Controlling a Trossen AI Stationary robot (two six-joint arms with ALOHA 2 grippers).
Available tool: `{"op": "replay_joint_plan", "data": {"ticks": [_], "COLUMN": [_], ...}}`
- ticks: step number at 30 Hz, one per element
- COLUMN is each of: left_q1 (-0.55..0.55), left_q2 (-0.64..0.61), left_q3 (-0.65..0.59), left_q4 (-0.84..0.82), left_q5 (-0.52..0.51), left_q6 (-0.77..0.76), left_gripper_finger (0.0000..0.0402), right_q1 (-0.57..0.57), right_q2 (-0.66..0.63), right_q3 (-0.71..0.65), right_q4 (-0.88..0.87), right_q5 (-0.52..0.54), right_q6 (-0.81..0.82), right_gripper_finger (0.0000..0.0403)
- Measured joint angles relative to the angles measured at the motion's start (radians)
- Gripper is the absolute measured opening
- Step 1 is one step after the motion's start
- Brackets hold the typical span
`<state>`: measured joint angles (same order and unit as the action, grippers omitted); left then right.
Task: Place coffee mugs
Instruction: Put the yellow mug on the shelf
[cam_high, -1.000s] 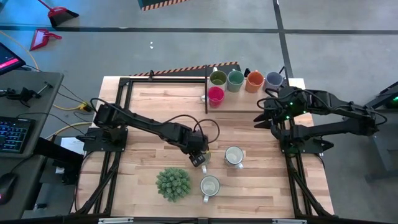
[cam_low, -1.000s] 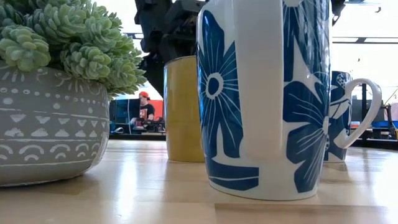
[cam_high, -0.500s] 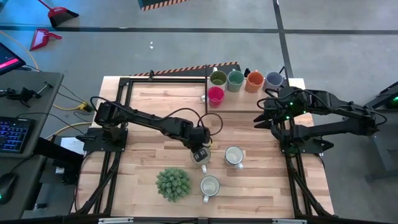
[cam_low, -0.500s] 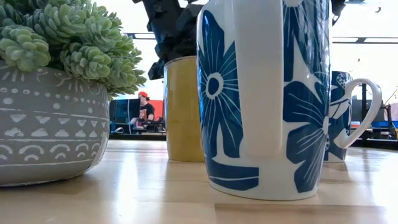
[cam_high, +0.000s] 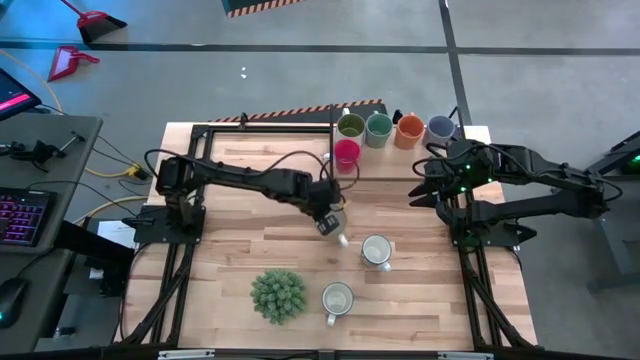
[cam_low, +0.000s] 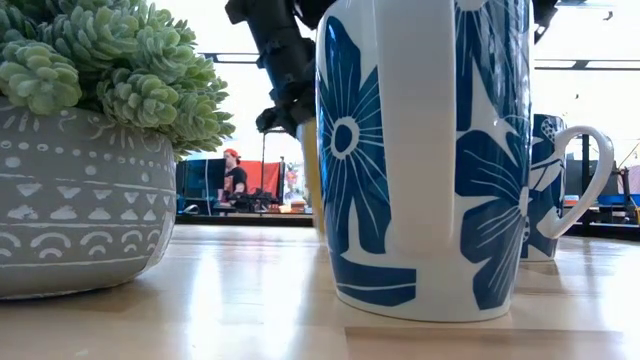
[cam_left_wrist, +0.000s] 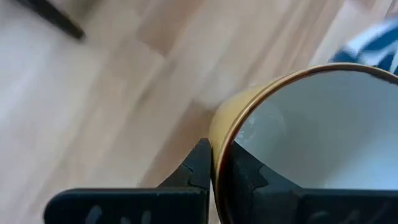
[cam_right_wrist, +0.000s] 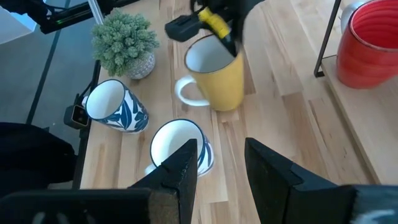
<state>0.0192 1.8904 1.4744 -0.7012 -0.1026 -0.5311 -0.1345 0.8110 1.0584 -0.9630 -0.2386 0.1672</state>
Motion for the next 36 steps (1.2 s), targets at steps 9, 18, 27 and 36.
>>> {"op": "replay_joint_plan", "data": {"ticks": [9, 18, 27, 36], "left_q1": [0.076, 0.111, 0.125, 0.124], "left_q2": [0.036, 0.241, 0.36, 0.403], "left_q3": [0.123, 0.41, 0.651, 0.701], "left_q4": [0.02, -0.115, -0.245, -0.301], "left_q5": [-0.041, -0.03, -0.007, -0.009], "left_q6": [0.132, 0.267, 0.308, 0.322], "left_gripper_finger": [0.001, 0.001, 0.001, 0.001], "right_q1": [0.0, 0.0, 0.0, 0.0], "right_q2": [0.001, 0.001, 0.001, 0.001], "right_q3": [0.0, 0.0, 0.0, 0.0], "right_q4": [0.002, 0.002, 0.003, 0.003], "right_q5": [0.0, 0.0, 0.0, 0.0], "right_q6": [-0.036, -0.01, -0.011, -0.011], "right_gripper_finger": [0.0114, 0.0114, 0.0114, 0.0114]}}
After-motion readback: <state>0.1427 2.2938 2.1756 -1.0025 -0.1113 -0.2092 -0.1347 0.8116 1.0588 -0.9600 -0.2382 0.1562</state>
